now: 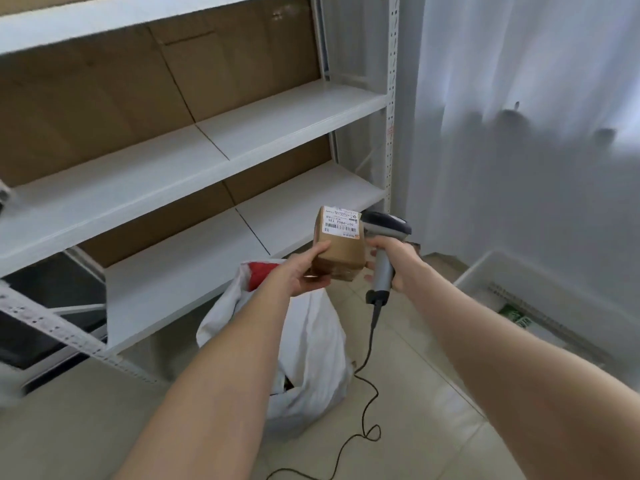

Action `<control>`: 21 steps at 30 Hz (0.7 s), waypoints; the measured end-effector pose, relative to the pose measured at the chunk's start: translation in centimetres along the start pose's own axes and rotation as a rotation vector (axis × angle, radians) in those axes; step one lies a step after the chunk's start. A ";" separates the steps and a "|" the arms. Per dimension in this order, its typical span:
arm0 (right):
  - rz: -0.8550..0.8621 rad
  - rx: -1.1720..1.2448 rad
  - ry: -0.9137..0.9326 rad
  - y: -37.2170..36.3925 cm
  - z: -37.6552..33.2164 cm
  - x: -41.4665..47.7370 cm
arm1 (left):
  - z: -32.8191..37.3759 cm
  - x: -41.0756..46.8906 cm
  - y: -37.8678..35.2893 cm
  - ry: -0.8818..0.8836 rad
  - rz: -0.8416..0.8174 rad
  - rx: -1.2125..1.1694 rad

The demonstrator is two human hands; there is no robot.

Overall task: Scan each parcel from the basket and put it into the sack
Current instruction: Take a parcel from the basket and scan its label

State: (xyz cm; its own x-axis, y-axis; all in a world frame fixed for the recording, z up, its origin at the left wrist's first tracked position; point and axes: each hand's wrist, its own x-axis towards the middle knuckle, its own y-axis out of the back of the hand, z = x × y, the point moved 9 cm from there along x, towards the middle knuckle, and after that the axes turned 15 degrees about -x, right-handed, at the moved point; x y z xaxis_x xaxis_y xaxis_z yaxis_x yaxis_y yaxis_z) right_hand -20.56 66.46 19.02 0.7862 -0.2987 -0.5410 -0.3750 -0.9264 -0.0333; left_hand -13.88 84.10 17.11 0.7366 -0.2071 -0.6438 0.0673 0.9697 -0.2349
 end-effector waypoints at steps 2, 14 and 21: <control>-0.028 -0.032 -0.017 -4.5 0.7 0.9 | 0.8 0.5 4.9 0.000 0.083 -0.011; -0.081 -0.213 -0.222 -23.0 10.4 8.7 | -1.2 11.7 28.8 -0.042 0.361 0.589; -0.051 -0.247 -0.295 -23.9 14.4 11.1 | -6.5 14.7 30.6 0.189 0.277 0.713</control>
State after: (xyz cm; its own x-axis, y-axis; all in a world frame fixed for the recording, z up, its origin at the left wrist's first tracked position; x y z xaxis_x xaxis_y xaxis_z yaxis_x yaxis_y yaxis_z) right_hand -10.01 88.56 1.71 0.6123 -0.2053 -0.7635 -0.1808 -0.9765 0.1176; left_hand -5.38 109.87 -4.30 0.6673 0.0980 -0.7383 0.3602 0.8252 0.4351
